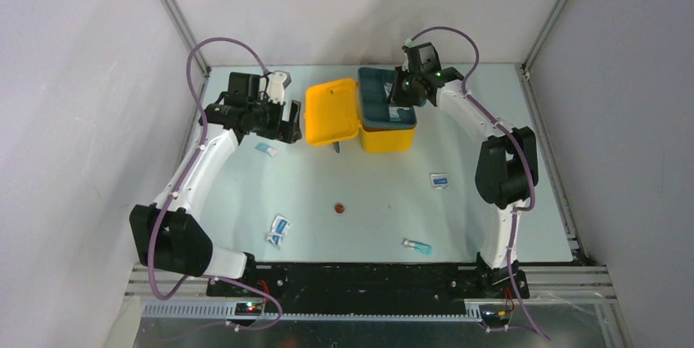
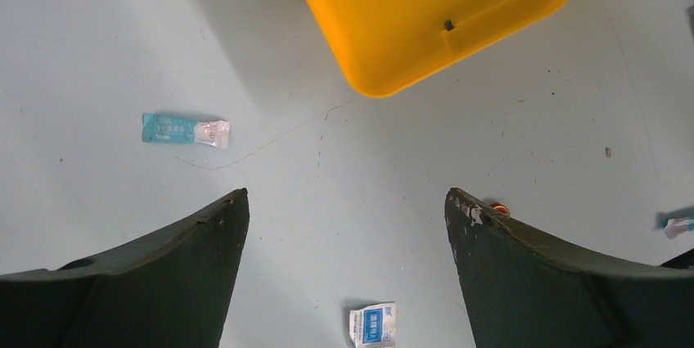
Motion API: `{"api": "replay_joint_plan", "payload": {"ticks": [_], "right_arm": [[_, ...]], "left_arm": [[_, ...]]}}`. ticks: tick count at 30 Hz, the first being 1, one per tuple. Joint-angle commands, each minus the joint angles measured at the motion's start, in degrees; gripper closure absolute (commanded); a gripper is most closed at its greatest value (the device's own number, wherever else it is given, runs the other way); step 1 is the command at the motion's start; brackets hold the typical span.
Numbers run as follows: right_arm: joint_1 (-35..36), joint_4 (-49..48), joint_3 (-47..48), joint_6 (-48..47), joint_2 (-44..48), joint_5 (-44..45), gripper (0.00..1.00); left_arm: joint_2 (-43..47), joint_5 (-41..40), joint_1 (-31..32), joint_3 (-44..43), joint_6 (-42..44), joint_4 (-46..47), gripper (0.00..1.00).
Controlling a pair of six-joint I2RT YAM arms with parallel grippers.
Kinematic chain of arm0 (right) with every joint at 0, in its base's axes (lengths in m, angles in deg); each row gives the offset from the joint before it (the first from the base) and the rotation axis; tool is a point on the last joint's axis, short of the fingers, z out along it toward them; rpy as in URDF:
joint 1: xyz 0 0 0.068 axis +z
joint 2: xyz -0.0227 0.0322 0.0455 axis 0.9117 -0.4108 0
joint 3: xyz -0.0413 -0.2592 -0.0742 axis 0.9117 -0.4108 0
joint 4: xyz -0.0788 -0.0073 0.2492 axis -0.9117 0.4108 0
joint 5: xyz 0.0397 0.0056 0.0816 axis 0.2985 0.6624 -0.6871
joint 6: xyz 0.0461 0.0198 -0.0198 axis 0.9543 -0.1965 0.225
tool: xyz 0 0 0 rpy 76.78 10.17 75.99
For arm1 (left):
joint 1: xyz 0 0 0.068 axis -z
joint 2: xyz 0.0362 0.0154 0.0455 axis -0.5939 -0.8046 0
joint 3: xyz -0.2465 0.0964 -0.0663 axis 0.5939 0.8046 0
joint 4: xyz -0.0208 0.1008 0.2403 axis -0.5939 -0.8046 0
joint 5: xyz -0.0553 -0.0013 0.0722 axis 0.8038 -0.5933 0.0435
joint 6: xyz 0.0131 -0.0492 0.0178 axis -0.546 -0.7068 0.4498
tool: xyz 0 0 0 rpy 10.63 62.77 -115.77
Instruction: Organize the medicine kit
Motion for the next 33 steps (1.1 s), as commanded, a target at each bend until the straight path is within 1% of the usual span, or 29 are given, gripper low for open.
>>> {"api": "replay_joint_plan", "payload": {"ticks": [1, 4, 7, 10, 15, 19, 33], "right_arm": [[-0.28, -3.26, 0.15, -1.34, 0.03, -2.34, 0.91], [-0.16, -2.76, 0.71, -2.19, -1.82, -1.19, 0.92], [0.12, -1.8, 1.03, -3.12, -2.7, 0.99, 0.97], [0.61, -0.99, 1.37, -3.51, -3.33, 3.68, 1.0], [1.28, 0.97, 1.58, -2.18, -3.57, 8.17, 1.0], [2.0, 3.37, 3.55, -1.77, -2.22, 12.63, 1.0], [4.37, 5.17, 6.86, -1.45, -0.38, 17.49, 1.0]], "left_arm": [[-0.37, 1.18, -0.29, -2.58, -0.78, 1.79, 0.06], [-0.07, 1.02, -0.24, -2.39, -0.72, 1.78, 0.07], [0.28, 0.74, -0.28, -2.16, -0.6, 1.82, 0.06], [0.53, 0.61, -0.27, -1.84, -0.35, 1.76, 0.07], [0.31, 0.85, -0.26, -1.89, -0.46, 1.76, 0.07], [-0.02, 0.87, -0.24, -2.61, -0.49, 1.79, 0.07], [-0.91, 2.5, -0.26, -3.25, -1.61, 1.92, 0.07]]}}
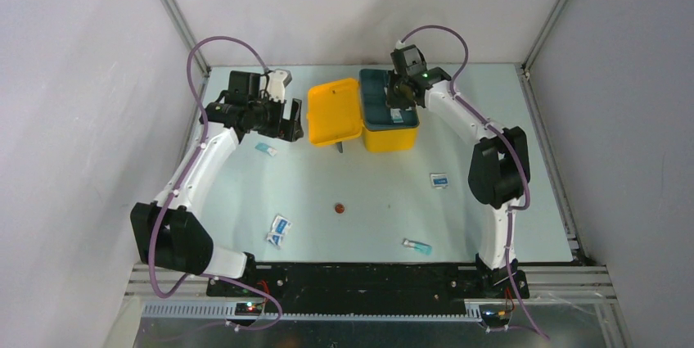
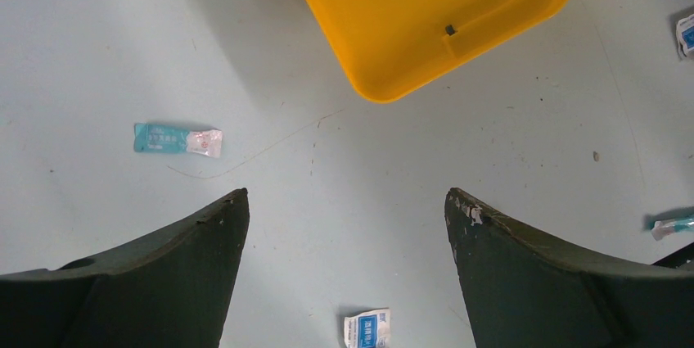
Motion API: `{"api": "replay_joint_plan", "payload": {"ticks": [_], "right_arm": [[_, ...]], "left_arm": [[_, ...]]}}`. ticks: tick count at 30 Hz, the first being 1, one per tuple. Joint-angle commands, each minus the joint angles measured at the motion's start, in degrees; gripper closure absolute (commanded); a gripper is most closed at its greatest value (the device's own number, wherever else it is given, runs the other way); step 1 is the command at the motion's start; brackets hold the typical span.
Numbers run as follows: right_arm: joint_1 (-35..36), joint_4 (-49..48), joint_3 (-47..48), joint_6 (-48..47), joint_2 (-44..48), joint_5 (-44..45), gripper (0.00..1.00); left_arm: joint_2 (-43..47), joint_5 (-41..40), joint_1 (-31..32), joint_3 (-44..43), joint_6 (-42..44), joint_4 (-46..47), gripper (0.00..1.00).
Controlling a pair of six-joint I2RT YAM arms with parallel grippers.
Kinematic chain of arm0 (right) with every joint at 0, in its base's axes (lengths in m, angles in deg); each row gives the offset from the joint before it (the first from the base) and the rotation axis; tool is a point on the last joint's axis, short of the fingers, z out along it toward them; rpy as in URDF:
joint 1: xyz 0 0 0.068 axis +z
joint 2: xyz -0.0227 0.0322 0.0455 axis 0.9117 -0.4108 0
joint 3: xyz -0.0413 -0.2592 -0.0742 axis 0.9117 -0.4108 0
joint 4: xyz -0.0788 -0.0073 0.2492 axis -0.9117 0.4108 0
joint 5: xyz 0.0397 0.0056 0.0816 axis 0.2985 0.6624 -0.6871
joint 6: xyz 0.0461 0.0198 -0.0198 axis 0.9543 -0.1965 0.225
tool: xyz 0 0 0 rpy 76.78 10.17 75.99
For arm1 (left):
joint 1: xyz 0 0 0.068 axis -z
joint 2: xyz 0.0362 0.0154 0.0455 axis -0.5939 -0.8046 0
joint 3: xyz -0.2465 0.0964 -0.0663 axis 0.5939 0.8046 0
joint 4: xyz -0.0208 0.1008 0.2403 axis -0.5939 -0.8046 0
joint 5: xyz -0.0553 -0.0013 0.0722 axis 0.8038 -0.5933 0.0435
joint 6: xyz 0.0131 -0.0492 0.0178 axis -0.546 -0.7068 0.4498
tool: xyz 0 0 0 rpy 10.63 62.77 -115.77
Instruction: Organize the medicine kit
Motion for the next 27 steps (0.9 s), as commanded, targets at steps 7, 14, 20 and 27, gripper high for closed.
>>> {"api": "replay_joint_plan", "payload": {"ticks": [7, 14, 20, 27], "right_arm": [[1.65, 2.26, 5.49, -1.02, 1.16, 6.64, 1.0], [1.83, 2.3, 4.64, -3.17, 0.8, 7.76, 1.0], [2.08, -0.29, 2.44, -5.11, -0.53, 6.89, 1.0], [2.29, -1.96, 1.85, -6.28, -3.02, 7.4, 1.0]], "left_arm": [[0.17, 1.56, -0.29, -2.62, -1.15, 1.22, 0.07], [0.33, 1.69, -0.24, -2.42, -1.31, 1.52, 0.07], [1.08, 1.54, -0.28, -1.64, -1.28, 1.67, 0.07], [2.2, 1.13, -0.22, -0.51, -1.09, 1.77, 0.07]]}}
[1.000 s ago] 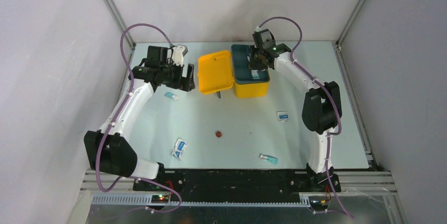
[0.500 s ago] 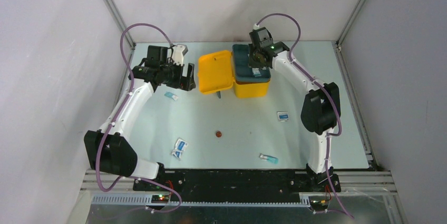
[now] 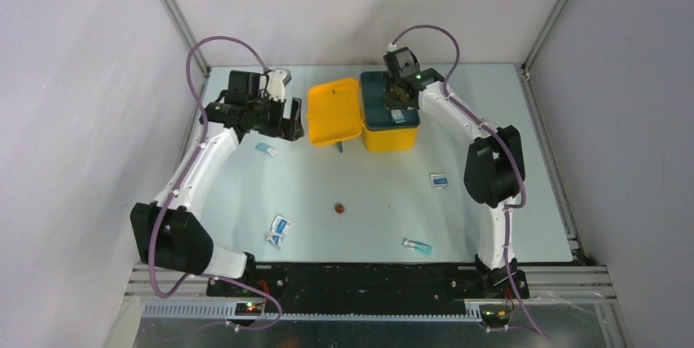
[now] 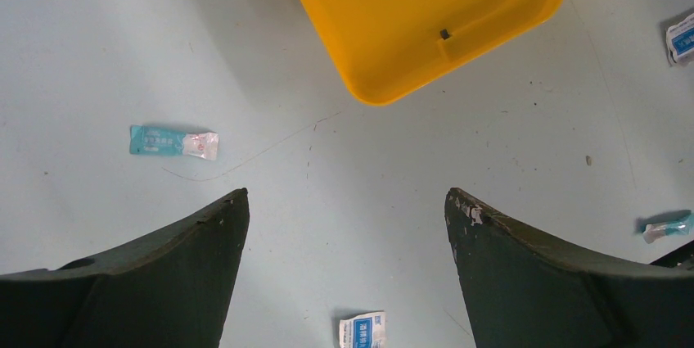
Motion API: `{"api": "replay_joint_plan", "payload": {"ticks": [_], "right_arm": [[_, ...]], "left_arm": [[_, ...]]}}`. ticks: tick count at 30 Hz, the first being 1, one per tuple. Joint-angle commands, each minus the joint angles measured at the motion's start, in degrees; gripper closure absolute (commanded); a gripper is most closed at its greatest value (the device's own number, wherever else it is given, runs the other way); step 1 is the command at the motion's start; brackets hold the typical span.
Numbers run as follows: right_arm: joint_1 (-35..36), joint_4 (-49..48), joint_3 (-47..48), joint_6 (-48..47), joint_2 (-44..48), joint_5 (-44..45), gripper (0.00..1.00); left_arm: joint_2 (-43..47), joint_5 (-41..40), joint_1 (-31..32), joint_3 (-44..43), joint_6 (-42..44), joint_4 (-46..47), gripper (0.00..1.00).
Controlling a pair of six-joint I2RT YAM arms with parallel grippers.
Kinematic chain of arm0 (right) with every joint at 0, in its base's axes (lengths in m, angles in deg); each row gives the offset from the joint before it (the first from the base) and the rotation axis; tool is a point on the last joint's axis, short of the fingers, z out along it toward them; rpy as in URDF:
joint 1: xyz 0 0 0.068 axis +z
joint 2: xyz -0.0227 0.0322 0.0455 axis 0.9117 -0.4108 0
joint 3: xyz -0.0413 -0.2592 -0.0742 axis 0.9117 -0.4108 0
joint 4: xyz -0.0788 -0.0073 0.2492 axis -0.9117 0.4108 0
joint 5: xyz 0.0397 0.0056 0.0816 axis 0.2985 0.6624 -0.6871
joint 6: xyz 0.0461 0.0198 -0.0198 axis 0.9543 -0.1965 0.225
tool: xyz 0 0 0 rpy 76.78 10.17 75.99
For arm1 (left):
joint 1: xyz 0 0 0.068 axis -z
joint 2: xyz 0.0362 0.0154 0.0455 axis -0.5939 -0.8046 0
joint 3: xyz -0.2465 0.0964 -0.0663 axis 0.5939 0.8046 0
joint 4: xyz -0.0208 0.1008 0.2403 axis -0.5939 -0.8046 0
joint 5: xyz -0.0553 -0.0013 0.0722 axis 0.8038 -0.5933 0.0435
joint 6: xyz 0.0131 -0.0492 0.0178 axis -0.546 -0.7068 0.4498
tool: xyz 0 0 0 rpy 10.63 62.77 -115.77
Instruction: Organize the medicine kit
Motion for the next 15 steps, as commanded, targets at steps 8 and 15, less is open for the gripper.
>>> {"api": "replay_joint_plan", "payload": {"ticks": [8, 15], "right_arm": [[0.11, -3.21, -1.04, -1.7, -2.8, 1.4, 1.0], [-1.95, -4.52, -3.19, -0.83, 1.34, -7.53, 0.78]], "left_arm": [[2.55, 0.26, -0.28, -0.53, -0.02, 1.41, 0.07], [1.95, 0.16, -0.29, -0.8, 0.08, 1.34, 0.07]]}}
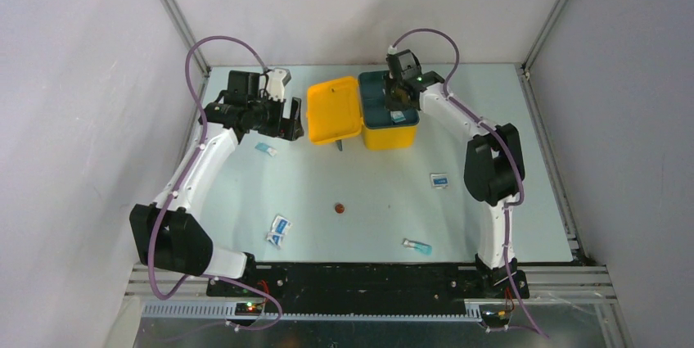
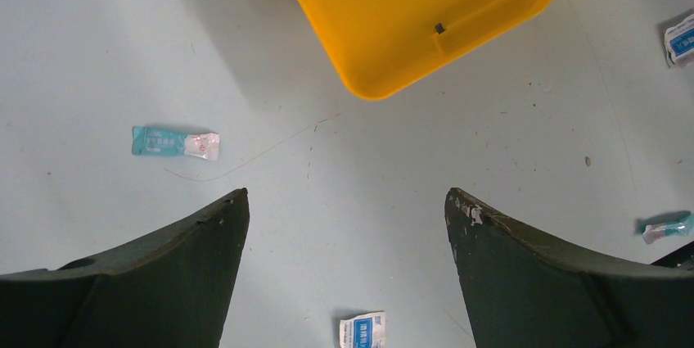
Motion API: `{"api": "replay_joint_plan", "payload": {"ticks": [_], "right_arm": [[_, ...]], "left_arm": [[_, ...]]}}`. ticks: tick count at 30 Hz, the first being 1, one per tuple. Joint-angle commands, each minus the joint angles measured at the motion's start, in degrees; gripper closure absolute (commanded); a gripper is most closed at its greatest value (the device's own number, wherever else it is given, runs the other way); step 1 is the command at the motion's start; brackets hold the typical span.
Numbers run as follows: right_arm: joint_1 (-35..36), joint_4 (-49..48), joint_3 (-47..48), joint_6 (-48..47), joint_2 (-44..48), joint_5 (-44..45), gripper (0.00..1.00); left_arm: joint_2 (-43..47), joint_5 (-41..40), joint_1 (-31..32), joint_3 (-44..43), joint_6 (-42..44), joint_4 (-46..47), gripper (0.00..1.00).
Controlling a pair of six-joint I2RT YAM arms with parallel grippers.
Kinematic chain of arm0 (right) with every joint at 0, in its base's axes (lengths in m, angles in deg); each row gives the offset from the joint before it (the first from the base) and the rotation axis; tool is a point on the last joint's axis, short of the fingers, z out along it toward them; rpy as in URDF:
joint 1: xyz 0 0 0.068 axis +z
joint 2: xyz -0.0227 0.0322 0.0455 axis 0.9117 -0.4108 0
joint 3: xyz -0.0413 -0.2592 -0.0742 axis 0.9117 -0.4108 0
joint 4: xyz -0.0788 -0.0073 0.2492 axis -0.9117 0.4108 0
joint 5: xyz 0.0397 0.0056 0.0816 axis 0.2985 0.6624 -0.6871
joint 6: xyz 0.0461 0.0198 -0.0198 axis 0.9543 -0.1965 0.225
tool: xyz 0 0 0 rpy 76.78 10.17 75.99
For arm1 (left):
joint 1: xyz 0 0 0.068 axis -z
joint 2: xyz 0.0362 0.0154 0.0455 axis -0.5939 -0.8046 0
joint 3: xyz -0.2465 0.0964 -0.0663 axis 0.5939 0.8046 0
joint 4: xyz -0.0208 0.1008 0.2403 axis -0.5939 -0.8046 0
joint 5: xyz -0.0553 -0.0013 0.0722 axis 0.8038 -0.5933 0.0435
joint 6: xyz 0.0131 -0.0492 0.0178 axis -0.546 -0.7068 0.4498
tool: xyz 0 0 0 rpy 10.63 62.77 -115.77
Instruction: Organize the medicine kit
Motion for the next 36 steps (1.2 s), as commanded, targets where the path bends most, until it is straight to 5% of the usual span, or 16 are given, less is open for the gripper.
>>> {"api": "replay_joint_plan", "payload": {"ticks": [1, 15, 29, 32, 36], "right_arm": [[-1.76, -1.12, -1.73, 0.51, 3.11, -6.94, 0.77], [-4.74, -1.66, -2.15, 3.26, 6.4, -11.36, 0.73], [-7.07, -3.43, -3.11, 3.19, 7.17, -16.17, 1.0], [-8.19, -3.29, -3.39, 2.91, 7.29, -17.49, 1.0], [-9.8, -2.97, -4.53, 1.54, 6.44, -18.75, 0.88]], "left_arm": [[1.45, 0.31, -0.29, -0.89, 0.05, 1.4, 0.07], [0.47, 0.43, -0.24, -1.79, -0.04, 1.47, 0.07], [-0.02, 0.66, -0.27, -2.38, -0.16, 1.46, 0.07], [0.02, 0.64, -0.26, -2.13, -0.25, 1.41, 0.06], [-0.18, 0.77, -0.28, -2.19, -0.38, 1.43, 0.07]]}}
